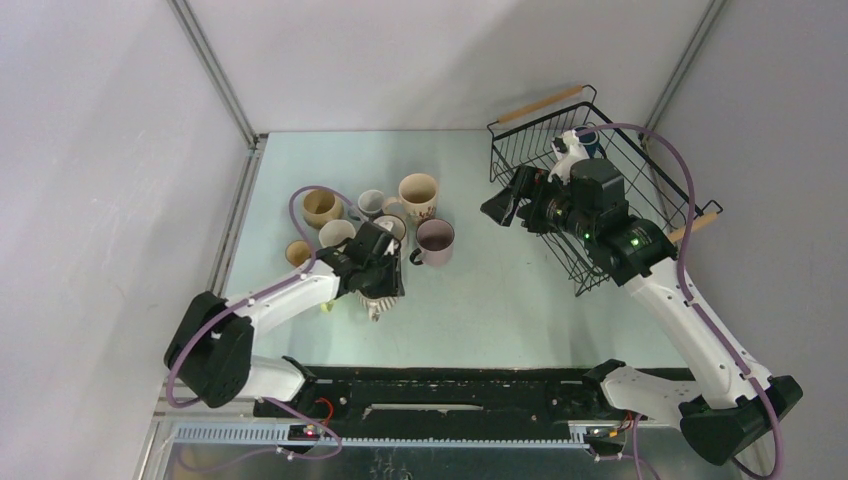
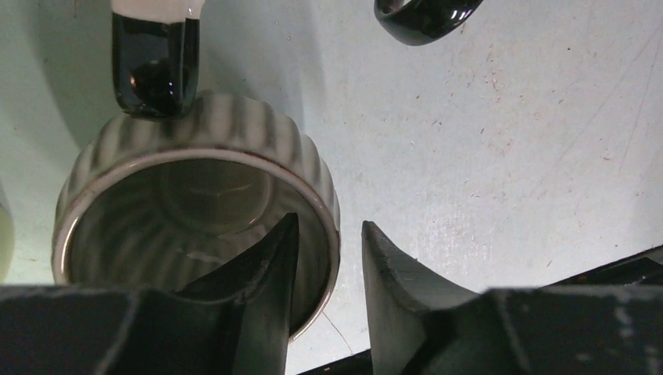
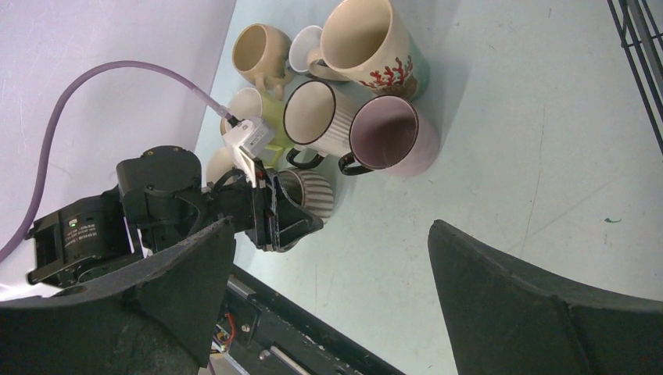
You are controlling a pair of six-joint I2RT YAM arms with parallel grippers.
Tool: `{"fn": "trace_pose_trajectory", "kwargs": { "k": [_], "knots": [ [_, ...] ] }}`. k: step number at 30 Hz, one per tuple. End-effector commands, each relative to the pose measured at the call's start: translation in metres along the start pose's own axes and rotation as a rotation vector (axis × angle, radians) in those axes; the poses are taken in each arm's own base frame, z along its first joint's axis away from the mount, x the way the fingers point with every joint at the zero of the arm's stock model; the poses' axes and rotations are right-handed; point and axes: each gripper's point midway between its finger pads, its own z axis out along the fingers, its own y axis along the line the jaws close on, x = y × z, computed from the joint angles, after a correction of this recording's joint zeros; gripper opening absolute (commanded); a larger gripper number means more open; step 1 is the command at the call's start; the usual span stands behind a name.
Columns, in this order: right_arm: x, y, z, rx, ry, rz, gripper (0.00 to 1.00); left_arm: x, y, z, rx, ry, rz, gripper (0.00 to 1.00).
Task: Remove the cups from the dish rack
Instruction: Place the cup at the center of the board, then adjust the cup in the dish rack.
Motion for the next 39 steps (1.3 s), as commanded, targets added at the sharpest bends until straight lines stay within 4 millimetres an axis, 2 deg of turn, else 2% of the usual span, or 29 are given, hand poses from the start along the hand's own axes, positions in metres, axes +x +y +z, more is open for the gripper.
{"fn": "trace_pose_trajectory", "kwargs": {
  "k": [1,4,8,10,12,13,17,20,28,32,39],
  "knots": [
    [-0.005,0.002,-0.006,-0.005,-0.025,-0.01,1.0,-0.009,-0.002,-0.013,0.008,-0.063,0.016,0.43],
    [-0.005,0.0,-0.006,0.004,-0.029,-0.011,1.0,-0.015,-0.002,-0.021,0.006,-0.092,0.023,0.51],
    [-0.006,-0.003,-0.005,0.021,-0.034,-0.011,1.0,-0.02,-0.006,-0.034,0.031,-0.122,0.032,0.66],
    [-0.006,-0.004,-0.005,0.027,-0.036,-0.012,1.0,-0.024,-0.009,-0.044,0.05,-0.143,0.037,0.77],
    [-0.007,-0.005,-0.005,0.03,-0.038,-0.012,1.0,-0.028,-0.013,-0.054,0.07,-0.17,0.045,0.97],
    [-0.007,-0.005,-0.005,0.033,-0.04,-0.011,1.0,-0.031,-0.015,-0.06,0.083,-0.185,0.05,0.99],
    [-0.007,-0.007,-0.004,0.042,-0.043,-0.003,1.0,-0.041,-0.022,-0.084,0.118,-0.245,0.07,1.0],
    [-0.009,-0.008,-0.003,0.049,-0.05,0.003,1.0,-0.047,-0.035,-0.104,0.188,-0.282,0.095,1.0],
    [-0.013,-0.021,0.002,0.101,-0.065,0.022,1.0,-0.067,-0.053,-0.156,0.289,-0.415,0.179,1.0],
    [-0.021,-0.035,0.008,0.151,-0.077,0.046,1.0,-0.076,-0.057,-0.171,0.3,-0.463,0.255,1.0],
    [-0.046,-0.068,0.023,0.254,-0.111,0.08,1.0,-0.088,-0.056,-0.182,0.28,-0.521,0.324,1.0]
  ]
}}
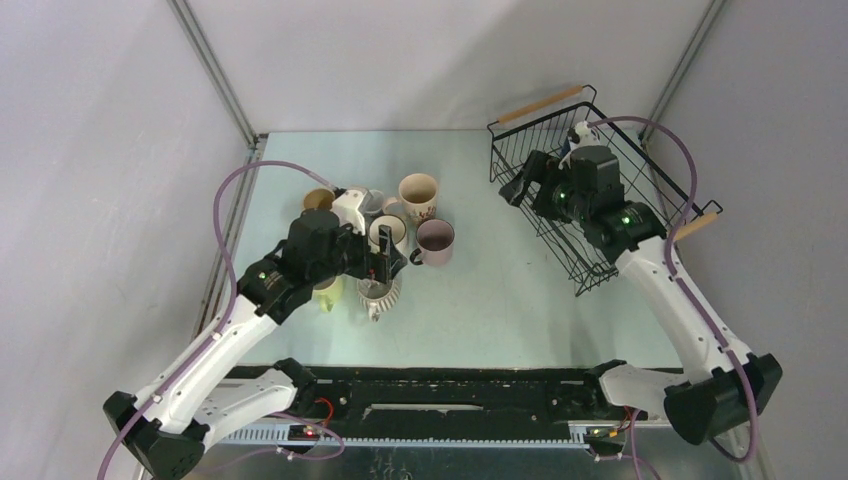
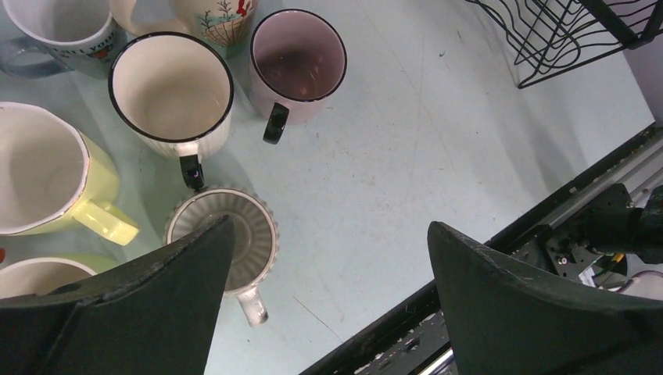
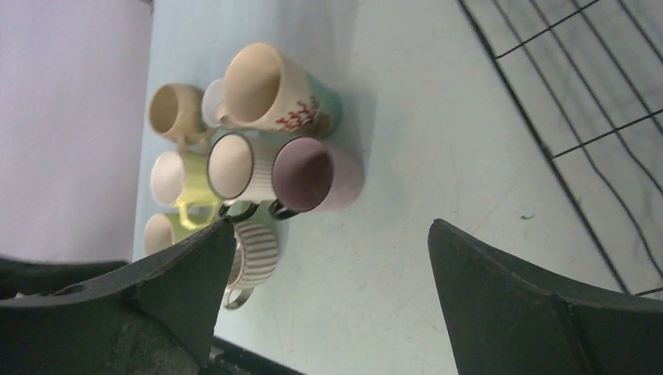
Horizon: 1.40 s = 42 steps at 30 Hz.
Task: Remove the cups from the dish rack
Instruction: Adjust the cup in the dish rack.
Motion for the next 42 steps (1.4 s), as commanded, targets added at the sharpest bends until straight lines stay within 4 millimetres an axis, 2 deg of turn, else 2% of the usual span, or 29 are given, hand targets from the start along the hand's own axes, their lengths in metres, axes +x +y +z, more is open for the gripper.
{"fn": "trace_pose_trajectory", "kwargs": {
  "k": [1,7,10,22,30,32,34,42],
  "knots": [
    [-0.032,-0.014,0.009,0.065,-0.065,0.028,1.0,-0.03,-0.006,-0.013,0.02,-0.087,0.088,1.0],
    [-0.064,-0.048,0.029,0.162,-0.109,0.058,1.0,-0.03,-0.002,-0.016,0.014,-0.126,0.088,1.0],
    [-0.089,-0.071,0.036,0.237,-0.152,0.084,1.0,-0.029,-0.001,-0.018,0.014,-0.144,0.087,1.0],
    [-0.155,-0.138,0.106,0.417,-0.237,0.143,0.99,-0.027,0.004,-0.02,-0.004,-0.159,0.077,1.0],
    [-0.176,-0.193,0.148,0.521,-0.309,0.264,0.97,-0.024,0.005,-0.016,-0.007,-0.141,0.083,1.0],
    [-0.177,-0.2,0.158,0.538,-0.318,0.279,0.97,-0.024,0.005,-0.015,-0.006,-0.138,0.083,1.0],
    [-0.187,-0.221,0.16,0.568,-0.34,0.307,0.97,-0.023,0.004,-0.014,-0.003,-0.132,0.083,1.0],
    [-0.206,-0.257,0.184,0.593,-0.363,0.325,0.97,-0.02,0.0,-0.007,0.018,-0.103,0.081,1.0]
  ]
}}
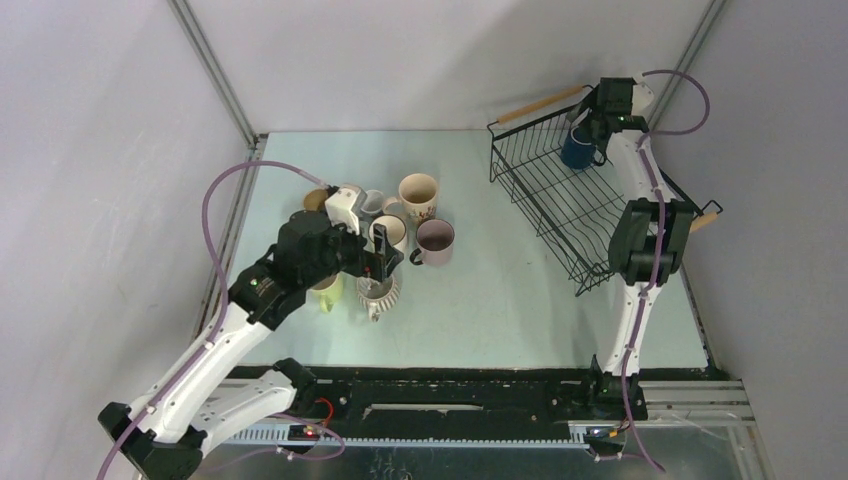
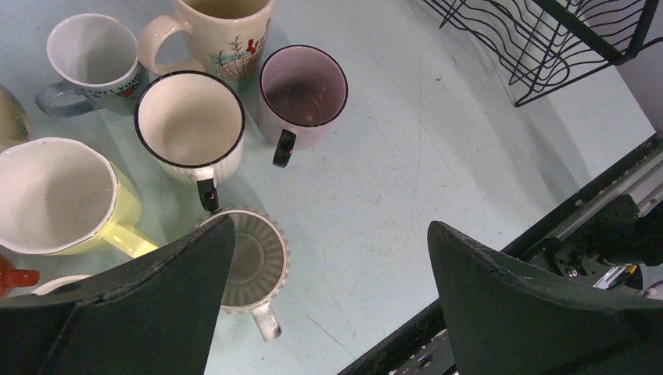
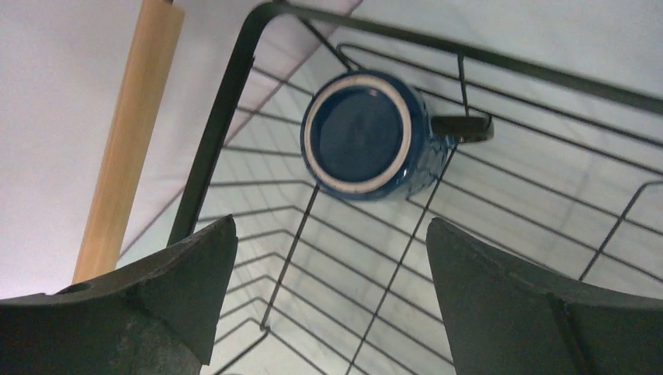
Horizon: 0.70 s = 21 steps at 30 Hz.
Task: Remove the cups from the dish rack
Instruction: Adjust the cup in the dish rack.
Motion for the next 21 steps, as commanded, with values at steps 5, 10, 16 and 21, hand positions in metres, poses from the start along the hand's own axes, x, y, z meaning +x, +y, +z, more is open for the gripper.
{"fn": "trace_pose_trajectory", "kwargs": {
  "k": [5,10,16,21],
  "knots": [
    [-0.037,0.003,0.027,0.0,-0.094,0.043,0.97,-0.002,-0.002,0.008,0.021,0.002,0.017,1.0],
    [-0.033,0.001,0.041,0.001,-0.103,0.046,0.94,0.0,-0.003,0.011,0.027,0.015,0.015,1.0],
    [-0.038,0.001,0.051,0.008,-0.134,0.051,0.86,0.004,-0.002,0.012,0.023,0.025,0.014,1.0],
    [-0.037,-0.001,0.058,0.018,-0.136,0.037,0.78,0.005,-0.003,0.014,0.029,0.032,0.013,1.0]
  ]
}}
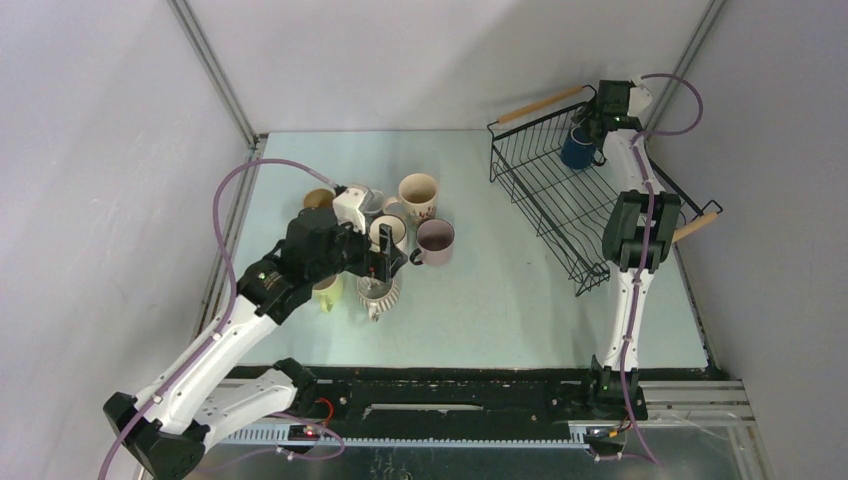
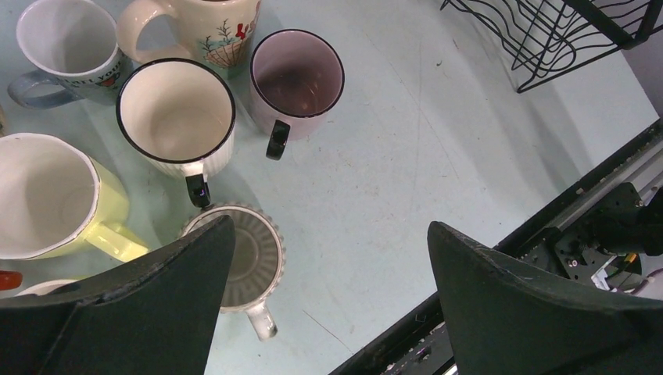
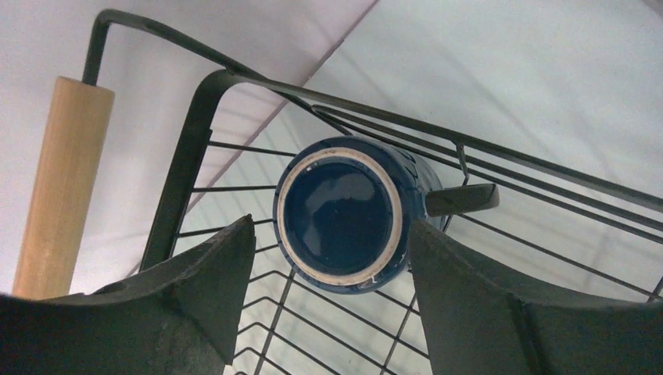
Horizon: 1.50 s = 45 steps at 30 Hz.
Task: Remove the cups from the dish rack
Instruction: Adjust the cup in the dish rack.
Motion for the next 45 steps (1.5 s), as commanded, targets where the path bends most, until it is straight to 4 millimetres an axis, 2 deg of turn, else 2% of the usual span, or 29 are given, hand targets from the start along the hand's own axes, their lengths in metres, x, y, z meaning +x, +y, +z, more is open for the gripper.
{"fn": "trace_pose_trajectory", "kwargs": {
  "k": [1,6,23,29,34,45],
  "knots": [
    [-0.03,0.014,-0.001,-0.025,-0.096,0.009,0.77,-0.006,-0.002,0.003,0.018,-0.02,0.017,1.0],
    [-0.024,0.012,0.003,-0.019,-0.085,-0.016,0.73,-0.004,-0.003,0.004,0.025,-0.011,0.015,1.0],
    [-0.005,0.009,0.02,-0.025,-0.045,-0.044,0.72,-0.001,-0.005,0.01,0.038,0.01,0.007,1.0],
    [0.001,0.015,0.021,-0.043,-0.031,-0.047,0.65,0.0,-0.005,0.01,0.036,0.013,0.007,1.0],
    [0.012,0.024,0.013,-0.058,-0.015,-0.058,0.58,0.0,-0.005,0.01,0.038,0.014,0.008,1.0],
    [0.028,0.044,-0.027,-0.109,0.019,-0.021,0.47,-0.001,-0.008,0.009,0.049,0.01,0.003,1.0]
  ]
}}
